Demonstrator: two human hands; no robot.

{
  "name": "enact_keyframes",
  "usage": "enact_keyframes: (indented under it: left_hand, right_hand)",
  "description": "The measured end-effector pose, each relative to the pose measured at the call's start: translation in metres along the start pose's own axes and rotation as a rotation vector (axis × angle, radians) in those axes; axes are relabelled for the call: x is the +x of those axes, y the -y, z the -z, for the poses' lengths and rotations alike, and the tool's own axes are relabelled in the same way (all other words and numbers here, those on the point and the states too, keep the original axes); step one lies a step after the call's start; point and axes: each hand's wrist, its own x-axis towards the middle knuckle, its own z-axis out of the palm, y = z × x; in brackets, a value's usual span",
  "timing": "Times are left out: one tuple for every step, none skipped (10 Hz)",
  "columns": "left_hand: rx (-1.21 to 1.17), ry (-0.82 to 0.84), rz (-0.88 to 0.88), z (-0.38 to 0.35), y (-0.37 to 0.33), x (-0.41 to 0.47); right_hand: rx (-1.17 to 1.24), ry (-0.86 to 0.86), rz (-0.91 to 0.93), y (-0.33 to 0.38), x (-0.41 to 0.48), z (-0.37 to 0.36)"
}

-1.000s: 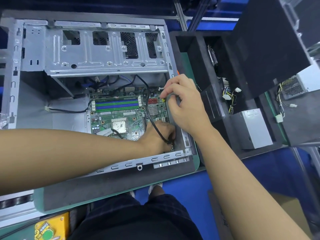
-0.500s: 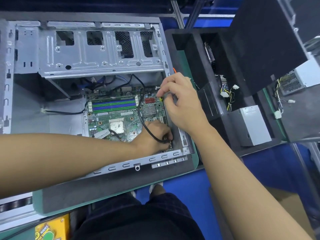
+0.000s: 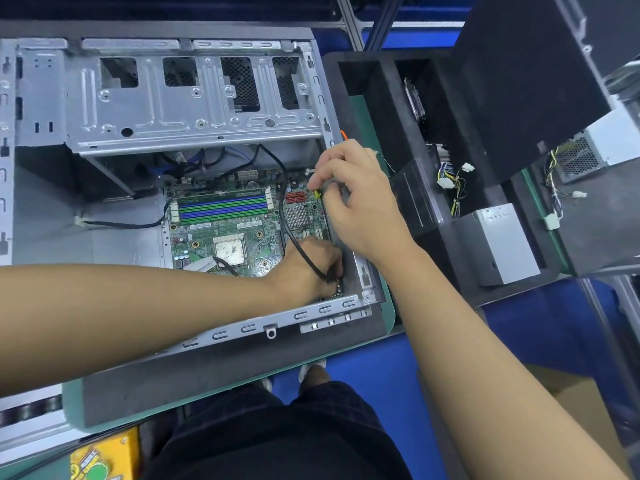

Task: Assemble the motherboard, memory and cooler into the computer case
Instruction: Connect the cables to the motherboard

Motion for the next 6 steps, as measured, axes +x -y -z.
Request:
enact_keyframes:
  left_hand:
    - [-0.028, 0.039, 0.039, 0.001, 0.003, 0.001]
    - [-0.106, -0.023, 0.046, -0.003, 0.002, 0.001]
    - [-0.258, -0.229, 0.054, -0.018, 0.003, -0.006]
    - [-0.302, -0.236, 0.046, -0.026, 0.010, -0.006]
    - [-0.322, -0.246, 0.027, -0.032, 0.017, -0.004]
    - [-0.351, -0.272, 0.017, -0.037, 0.017, -0.003]
  right_hand:
    - [-0.001, -0.004, 0.005, -0.001, 0.000, 0.000]
    - [0.000, -0.014, 0.007, 0.000, 0.000, -0.001]
    - [0.004, -0.014, 0.008, 0.000, 0.001, -0.001]
    - [0.002, -0.006, 0.007, -0.001, 0.000, -0.001]
    - [0.003, -0.004, 0.011, -0.001, 0.001, -0.001]
    - [0.000, -0.005, 0.014, -0.002, 0.001, -0.001]
